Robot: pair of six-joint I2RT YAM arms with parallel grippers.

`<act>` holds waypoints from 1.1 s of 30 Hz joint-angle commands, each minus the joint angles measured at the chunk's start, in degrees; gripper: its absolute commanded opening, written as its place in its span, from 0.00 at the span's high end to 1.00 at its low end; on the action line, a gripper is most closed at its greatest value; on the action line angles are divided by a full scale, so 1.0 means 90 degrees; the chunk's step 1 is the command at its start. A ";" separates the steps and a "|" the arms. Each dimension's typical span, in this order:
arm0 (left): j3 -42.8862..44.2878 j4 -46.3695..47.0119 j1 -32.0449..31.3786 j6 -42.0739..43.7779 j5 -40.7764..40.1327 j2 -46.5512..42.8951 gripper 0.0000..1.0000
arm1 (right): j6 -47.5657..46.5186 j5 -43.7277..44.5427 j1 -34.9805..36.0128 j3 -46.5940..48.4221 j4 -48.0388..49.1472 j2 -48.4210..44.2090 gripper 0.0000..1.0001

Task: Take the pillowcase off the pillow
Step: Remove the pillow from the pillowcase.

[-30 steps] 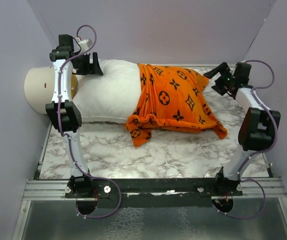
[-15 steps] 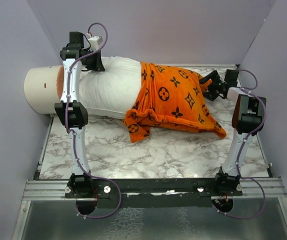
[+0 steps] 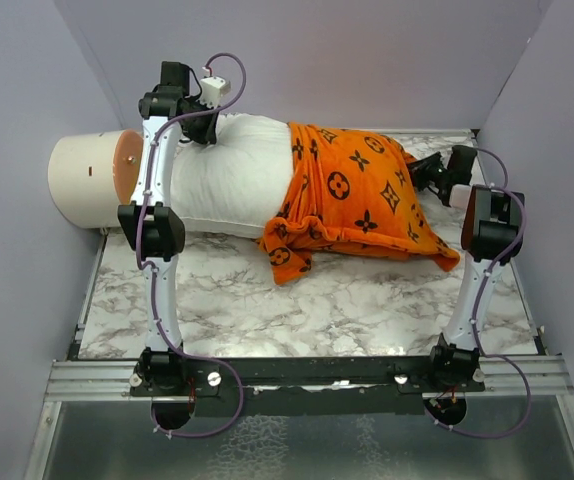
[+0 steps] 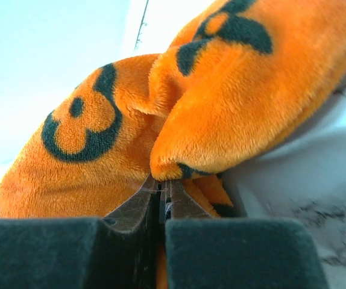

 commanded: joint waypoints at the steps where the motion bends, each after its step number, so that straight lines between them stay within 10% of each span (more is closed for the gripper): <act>1: -0.0259 0.0147 -0.0103 0.0786 -0.1282 -0.0250 1.00 | -0.0003 0.0323 -0.0270 -0.0696 0.0581 -0.0856 0.99; 22: -0.0835 0.0558 0.0210 0.0629 -0.0750 -0.1348 0.97 | -0.0523 0.3636 -0.1436 -0.3533 -0.1063 -0.4504 0.99; 25: -0.1023 0.0581 0.0239 0.0351 -0.0233 -0.1524 0.13 | -0.0505 0.3474 -0.1436 -0.3648 -0.0955 -0.4491 0.99; 26: -0.0988 0.0620 0.0260 0.0180 -0.0106 -0.1535 0.02 | -0.0471 0.3353 -0.1436 -0.3716 -0.0801 -0.4471 0.99; 33: -0.0249 0.1318 0.0892 -0.2135 0.1067 -0.1039 0.01 | -0.0576 0.2573 -0.1436 -0.3941 0.0129 -0.4195 0.99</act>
